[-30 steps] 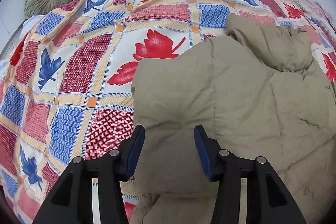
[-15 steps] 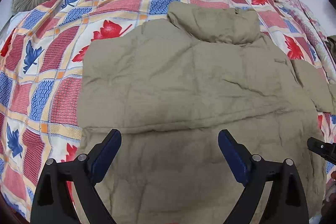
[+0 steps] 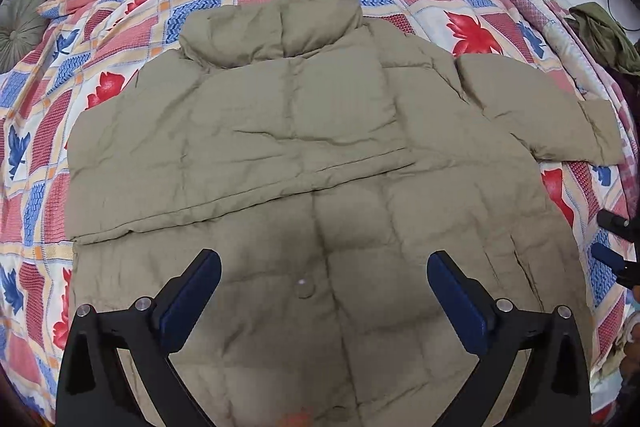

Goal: Fold large clothes
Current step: 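Grasp the other jacket sleeve with the right tool and lift it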

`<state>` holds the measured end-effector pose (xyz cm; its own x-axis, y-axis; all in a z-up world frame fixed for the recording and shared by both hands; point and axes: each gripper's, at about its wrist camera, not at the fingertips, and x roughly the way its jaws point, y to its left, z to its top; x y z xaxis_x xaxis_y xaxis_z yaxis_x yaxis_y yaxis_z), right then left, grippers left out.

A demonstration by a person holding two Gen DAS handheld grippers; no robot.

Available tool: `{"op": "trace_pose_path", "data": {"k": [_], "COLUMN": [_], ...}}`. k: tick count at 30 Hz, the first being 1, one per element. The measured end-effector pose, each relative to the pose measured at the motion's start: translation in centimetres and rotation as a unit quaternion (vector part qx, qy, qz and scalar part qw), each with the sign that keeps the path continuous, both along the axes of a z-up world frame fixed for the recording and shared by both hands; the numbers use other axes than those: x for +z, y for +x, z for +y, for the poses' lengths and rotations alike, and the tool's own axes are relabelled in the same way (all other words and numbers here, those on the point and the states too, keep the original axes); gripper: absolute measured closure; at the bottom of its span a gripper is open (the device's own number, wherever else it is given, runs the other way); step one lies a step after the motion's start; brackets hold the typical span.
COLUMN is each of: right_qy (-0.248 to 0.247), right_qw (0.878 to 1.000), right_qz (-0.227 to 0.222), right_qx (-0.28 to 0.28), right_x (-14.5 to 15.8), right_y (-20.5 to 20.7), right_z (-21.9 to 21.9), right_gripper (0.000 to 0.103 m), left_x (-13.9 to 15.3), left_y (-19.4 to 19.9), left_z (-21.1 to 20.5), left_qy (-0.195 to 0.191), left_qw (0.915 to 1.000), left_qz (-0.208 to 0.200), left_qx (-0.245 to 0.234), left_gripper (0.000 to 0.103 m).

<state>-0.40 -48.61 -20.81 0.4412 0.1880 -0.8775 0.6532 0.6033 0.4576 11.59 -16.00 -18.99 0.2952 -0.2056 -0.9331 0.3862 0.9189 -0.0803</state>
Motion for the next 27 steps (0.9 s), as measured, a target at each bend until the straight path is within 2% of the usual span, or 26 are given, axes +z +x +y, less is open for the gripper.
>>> {"op": "trace_pose_path", "data": {"k": [2, 8, 11, 17, 23, 25, 26, 27], "right_qy": [0.016, 0.054, 0.081, 0.147, 0.172, 0.186, 0.196, 0.209], "right_qw": [0.999, 0.991, 0.984, 0.955, 0.938, 0.928, 0.923, 0.917], "right_qz": [-0.024, -0.047, -0.060, -0.120, -0.147, -0.169, -0.177, -0.181], "right_qx": [-0.032, -0.116, -0.149, -0.229, -0.264, -0.275, -0.281, -0.288], "right_x": [-0.4, -2.1, -3.0, -5.6, -7.4, -7.5, -7.6, -7.8], "right_y": [-0.8, -1.9, -1.7, -0.1, 2.4, 3.1, 3.3, 3.6], "right_z": [-2.7, -9.9, -13.0, -18.4, -22.2, -22.8, -22.9, -23.1], "right_gripper": [0.012, 0.012, 0.012, 0.013, 0.013, 0.013, 0.017, 0.030], "left_x": [-0.3, -0.3, -0.6, -0.9, -1.1, -1.0, -1.0, -0.9], "left_y": [-0.3, -1.4, -1.4, -1.0, -0.5, -0.4, -0.3, -0.2], "left_z": [-1.5, -4.7, -5.7, -7.1, -8.3, -8.6, -8.8, -8.9], "left_qy": [0.005, 0.004, 0.004, 0.000, -0.009, -0.012, -0.014, -0.015], "left_qw": [1.0000, 0.9993, 0.9995, 0.9999, 0.9998, 0.9998, 0.9998, 0.9998], "left_qz": [0.002, 0.007, 0.017, 0.016, 0.016, 0.016, 0.015, 0.013], "left_qx": [-0.008, -0.035, -0.025, 0.001, 0.008, 0.009, 0.008, 0.007], "left_gripper": [0.000, 0.000, 0.000, 0.000, 0.000, 0.000, 0.000, 0.000]}}
